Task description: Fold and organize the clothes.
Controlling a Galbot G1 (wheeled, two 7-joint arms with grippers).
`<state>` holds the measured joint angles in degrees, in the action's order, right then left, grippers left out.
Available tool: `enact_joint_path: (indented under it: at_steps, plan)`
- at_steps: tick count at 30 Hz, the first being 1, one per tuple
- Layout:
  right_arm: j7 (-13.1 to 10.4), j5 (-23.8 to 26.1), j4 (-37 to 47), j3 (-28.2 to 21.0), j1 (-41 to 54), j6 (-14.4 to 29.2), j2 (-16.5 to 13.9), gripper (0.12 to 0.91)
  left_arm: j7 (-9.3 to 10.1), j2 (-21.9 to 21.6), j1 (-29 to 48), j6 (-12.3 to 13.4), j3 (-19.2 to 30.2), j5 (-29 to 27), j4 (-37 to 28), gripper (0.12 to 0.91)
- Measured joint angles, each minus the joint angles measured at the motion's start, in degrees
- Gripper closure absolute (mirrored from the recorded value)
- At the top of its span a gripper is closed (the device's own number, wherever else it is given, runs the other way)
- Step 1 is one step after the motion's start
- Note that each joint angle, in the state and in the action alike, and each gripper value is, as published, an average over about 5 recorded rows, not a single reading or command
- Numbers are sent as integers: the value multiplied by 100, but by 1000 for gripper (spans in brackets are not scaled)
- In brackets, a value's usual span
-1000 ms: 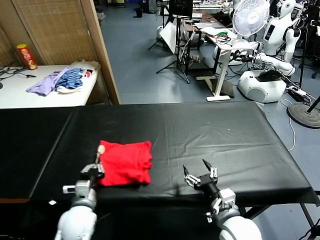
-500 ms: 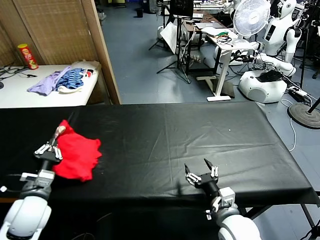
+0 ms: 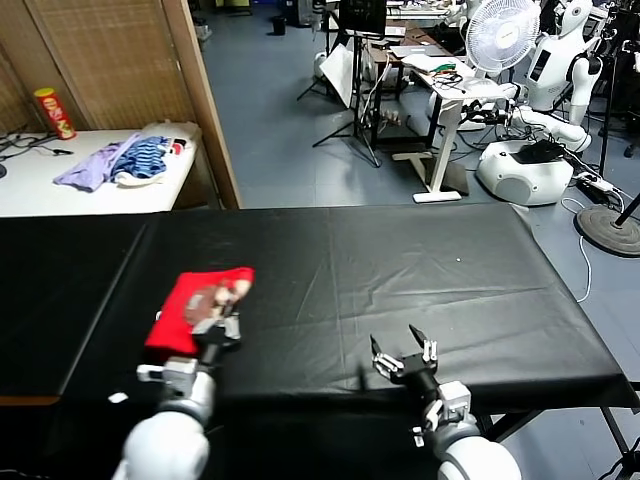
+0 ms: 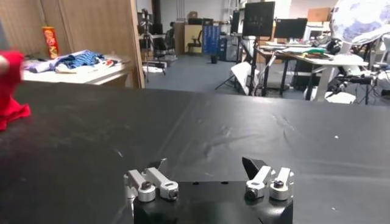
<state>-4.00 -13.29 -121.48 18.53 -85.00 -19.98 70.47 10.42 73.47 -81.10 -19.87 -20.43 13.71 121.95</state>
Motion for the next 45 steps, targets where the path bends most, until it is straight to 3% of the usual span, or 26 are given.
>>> enact_joint_path:
  at_steps: [2,5,11,13,16,23,30,35,38,45]
  plan:
    - [81,-84,31,-57,51,-12,-50,227,-115,244,43,142,202,15,-58,872]
    - [237,-129,88,-162,151,-66,-131,227,-334,477,65,448,426,-40,-127,796]
    - [446,-256,206,-438,434,-291,-283,227,-970,590,1,1274,662,-160,-138,476]
    - [434,-474,234,-544,549,-414,-294,227,-1148,603,-43,1495,676,-107,-115,361]
    - [287,-920,304,-722,757,-611,-255,227,-1284,618,-93,1697,637,-67,-89,258]
    - [-277,-1765,604,-1164,1269,-806,-25,255,-1318,621,-247,1899,450,-106,-58,232]
    - [-473,-2063,1080,-1435,1690,-837,289,483,-1261,700,-448,2045,344,-266,-54,232]
    - [-401,-2165,1457,-1487,1949,-837,358,765,-1227,703,-581,2128,252,-271,-22,232]
    - [-282,-2071,1668,-1492,2095,-766,344,878,-1194,702,-641,2162,193,-281,-19,232]
    - [382,-1009,2135,-1415,2497,-194,109,901,-1137,693,-735,2254,93,-414,-75,232]
